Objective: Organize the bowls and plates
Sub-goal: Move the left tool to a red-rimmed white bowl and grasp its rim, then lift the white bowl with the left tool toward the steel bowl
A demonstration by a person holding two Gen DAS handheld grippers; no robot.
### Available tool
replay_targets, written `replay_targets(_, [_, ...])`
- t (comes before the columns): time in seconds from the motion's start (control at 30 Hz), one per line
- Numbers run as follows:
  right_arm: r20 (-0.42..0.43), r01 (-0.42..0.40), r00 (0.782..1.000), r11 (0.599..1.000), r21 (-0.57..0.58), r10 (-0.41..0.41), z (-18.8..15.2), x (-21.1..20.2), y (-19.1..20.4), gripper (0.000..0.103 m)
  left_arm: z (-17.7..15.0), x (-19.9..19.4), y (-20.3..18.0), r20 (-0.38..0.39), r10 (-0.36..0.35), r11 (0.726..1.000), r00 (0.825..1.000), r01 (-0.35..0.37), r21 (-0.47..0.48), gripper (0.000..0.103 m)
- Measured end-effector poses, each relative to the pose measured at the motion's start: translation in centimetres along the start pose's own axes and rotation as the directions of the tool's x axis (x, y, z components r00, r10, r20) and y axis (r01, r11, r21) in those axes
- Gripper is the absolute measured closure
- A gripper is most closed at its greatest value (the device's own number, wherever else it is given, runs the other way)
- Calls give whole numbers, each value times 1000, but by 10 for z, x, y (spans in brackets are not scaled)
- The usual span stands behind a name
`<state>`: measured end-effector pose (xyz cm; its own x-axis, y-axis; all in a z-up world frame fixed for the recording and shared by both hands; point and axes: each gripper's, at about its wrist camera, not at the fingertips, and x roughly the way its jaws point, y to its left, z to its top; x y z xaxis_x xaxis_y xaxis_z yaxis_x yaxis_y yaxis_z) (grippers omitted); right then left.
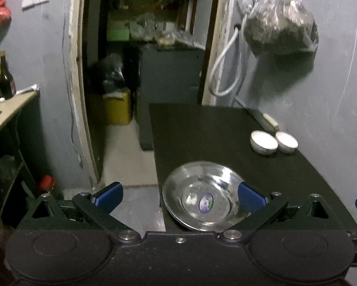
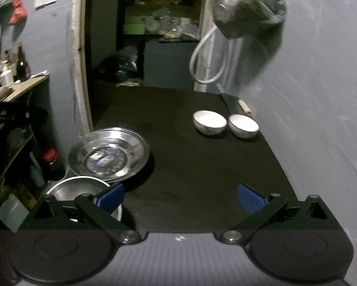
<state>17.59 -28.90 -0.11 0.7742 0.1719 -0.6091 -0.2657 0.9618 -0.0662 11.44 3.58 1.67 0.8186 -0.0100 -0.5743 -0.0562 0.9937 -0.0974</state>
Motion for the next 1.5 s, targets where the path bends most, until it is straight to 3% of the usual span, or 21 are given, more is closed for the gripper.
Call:
replay_targets(0.27, [-37, -39, 998, 995, 93, 42, 2, 35, -43, 0, 23, 44, -27, -95, 30, 999, 995, -26, 36, 1])
replay_targets(0.4, [-8, -67, 998, 983, 173, 69, 10, 67, -70, 0, 49, 70, -48, -109, -24, 998, 994, 29, 52, 1])
replay_targets(0.5, [16, -95, 995, 963, 251, 94, 18, 97, -93, 0, 69, 93, -71, -85, -48, 989, 995, 59, 136, 1])
replay_targets(0.63, [3, -139, 989, 918, 372, 149, 34, 141, -120, 0, 97, 151, -109, -114, -60, 969, 992, 85, 232, 1])
replay_targets(0.8, [-15, -137, 988, 921, 366, 154, 59, 195, -129, 0, 117, 230, -134, -223, -146, 958, 964, 194, 210, 1])
replay_targets(0.97, [11, -172, 983, 894, 413, 184, 74, 224, -134, 2, 129, 286, -151, -282, -123, 961, 952, 185, 206, 1])
replay_targets(1.1, [12, -158, 986, 893, 422, 169, 80, 240, -133, 11, 136, 310, -161, -315, -139, 964, 939, 201, 173, 1])
replay_targets(1.27, [12, -159, 985, 884, 440, 172, 85, 253, -133, 22, 133, 331, -169, -360, -160, 964, 919, 224, 145, 11])
replay_targets(1.43, [0, -156, 984, 869, 469, 177, 89, 268, -134, 42, 126, 343, -172, -397, -194, 967, 897, 243, 76, 30])
replay_targets(1.5, [-3, -159, 983, 865, 476, 182, 91, 274, -135, 45, 124, 348, -174, -417, -199, 967, 887, 247, 64, 39])
